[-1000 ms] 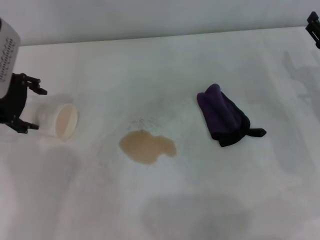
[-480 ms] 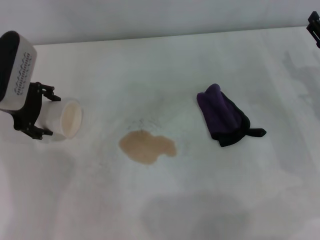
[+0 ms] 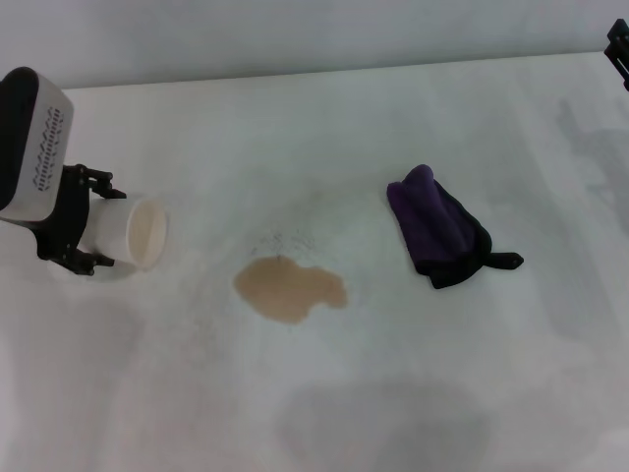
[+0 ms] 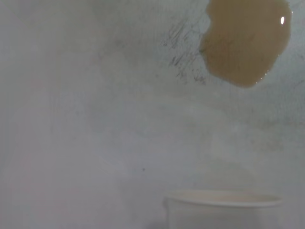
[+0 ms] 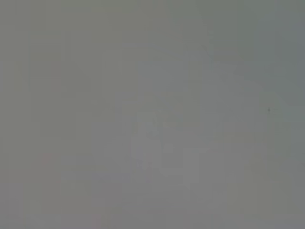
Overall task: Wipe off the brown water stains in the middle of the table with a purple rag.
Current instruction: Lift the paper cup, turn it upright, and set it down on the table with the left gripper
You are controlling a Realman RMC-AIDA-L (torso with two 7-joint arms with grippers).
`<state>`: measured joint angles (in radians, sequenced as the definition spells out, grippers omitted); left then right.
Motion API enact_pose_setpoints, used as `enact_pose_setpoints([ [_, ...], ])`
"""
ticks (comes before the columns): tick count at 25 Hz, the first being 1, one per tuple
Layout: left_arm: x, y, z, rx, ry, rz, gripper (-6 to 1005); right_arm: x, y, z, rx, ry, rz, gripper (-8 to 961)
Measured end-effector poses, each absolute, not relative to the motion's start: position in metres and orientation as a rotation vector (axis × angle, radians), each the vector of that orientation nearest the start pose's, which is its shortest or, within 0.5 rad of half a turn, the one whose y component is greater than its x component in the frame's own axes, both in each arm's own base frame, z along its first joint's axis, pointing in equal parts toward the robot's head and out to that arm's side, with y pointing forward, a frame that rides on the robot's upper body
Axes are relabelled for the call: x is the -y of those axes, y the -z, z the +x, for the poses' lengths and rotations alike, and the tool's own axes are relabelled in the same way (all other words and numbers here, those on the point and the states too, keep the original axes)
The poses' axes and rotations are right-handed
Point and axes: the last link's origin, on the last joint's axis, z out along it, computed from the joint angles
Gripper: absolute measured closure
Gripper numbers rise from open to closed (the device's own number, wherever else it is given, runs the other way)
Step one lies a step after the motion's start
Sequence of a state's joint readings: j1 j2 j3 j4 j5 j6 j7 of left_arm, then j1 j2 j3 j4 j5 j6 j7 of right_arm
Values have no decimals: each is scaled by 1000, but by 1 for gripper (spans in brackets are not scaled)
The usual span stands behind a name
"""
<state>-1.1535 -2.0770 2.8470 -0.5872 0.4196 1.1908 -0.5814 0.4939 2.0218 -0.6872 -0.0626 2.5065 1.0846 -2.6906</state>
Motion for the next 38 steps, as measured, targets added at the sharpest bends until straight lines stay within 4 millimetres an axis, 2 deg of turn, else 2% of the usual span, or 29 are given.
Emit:
enact_pose_setpoints([
  [9, -420, -1, -257, -562, -531, -2787, 200, -350, -51, 372, -721, -720, -1411, 84],
  [11, -420, -1, -255, -537, -487, -2778, 244, -350, -52, 373, -721, -719, -1410, 84],
  [13, -422, -5, -250, -460, -323, -2737, 272, -350, -52, 373, -721, -718, -1410, 84],
  [16, -422, -6, -249, -423, -250, -2712, 292, -349, -52, 373, -721, -717, -1410, 84],
  [17, -422, -8, -249, -338, -99, -2640, 298, -349, -52, 373, -721, -717, -1409, 84],
  [18, -422, -8, -249, -318, -62, -2621, 298, -349, -52, 373, -721, -718, -1409, 84],
  [21, -411, 4, -254, -210, 172, -2535, 299, -349, -52, 373, -720, -718, -1409, 85],
  [25, -388, 23, -265, -133, 397, -2401, 299, -350, -52, 373, -719, -719, -1410, 85],
  [30, -365, 36, -276, -9, 537, -2271, 300, -352, -52, 371, -716, -723, -1413, 85],
  [31, -355, 38, -282, 110, 619, -2179, 300, -352, -52, 371, -718, -722, -1413, 85],
  [32, -355, 38, -282, 110, 619, -2179, 300, -352, -52, 371, -718, -722, -1413, 85],
  [35, -342, 43, -290, 294, 710, -2039, 299, -353, -52, 371, -720, -720, -1414, 85],
  [38, -335, 54, -295, 443, 720, -1962, 299, -353, -52, 370, -719, -720, -1414, 85],
])
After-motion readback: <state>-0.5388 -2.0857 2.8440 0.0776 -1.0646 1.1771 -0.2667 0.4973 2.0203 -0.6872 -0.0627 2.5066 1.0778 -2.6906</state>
